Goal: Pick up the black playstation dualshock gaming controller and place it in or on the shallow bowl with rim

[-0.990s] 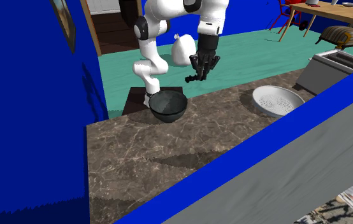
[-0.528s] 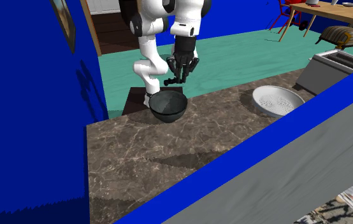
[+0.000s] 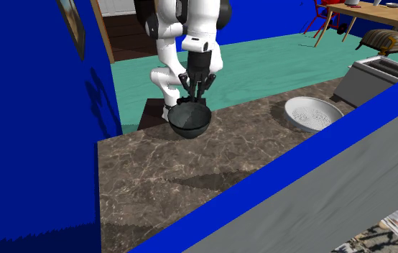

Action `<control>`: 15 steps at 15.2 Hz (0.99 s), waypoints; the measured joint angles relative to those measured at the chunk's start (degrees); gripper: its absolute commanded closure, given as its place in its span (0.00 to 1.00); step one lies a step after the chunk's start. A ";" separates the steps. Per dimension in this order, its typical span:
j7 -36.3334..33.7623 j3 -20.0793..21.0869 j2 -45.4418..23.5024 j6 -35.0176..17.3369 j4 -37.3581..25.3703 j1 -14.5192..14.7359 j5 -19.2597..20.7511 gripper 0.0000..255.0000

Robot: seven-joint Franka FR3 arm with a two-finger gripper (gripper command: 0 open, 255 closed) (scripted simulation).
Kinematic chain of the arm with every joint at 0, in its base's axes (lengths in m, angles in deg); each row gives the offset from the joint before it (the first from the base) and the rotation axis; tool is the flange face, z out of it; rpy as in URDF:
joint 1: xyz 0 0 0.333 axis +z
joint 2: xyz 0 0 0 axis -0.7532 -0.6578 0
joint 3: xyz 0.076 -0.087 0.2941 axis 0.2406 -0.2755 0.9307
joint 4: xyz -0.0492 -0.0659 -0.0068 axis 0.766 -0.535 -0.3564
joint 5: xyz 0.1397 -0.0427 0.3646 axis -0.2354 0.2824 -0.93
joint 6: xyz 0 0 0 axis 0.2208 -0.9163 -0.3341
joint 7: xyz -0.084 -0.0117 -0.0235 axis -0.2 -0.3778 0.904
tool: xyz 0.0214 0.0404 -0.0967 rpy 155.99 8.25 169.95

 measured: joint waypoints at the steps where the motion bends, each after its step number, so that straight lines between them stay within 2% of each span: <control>1: 0.10 -0.14 0.53 -0.92 1.37 -0.14 -0.28 1.00; 10: 0.00 -0.76 3.33 -8.77 11.63 -0.65 -1.59 1.00; 15: -0.07 -0.81 3.62 -9.84 12.95 -0.68 -1.71 1.00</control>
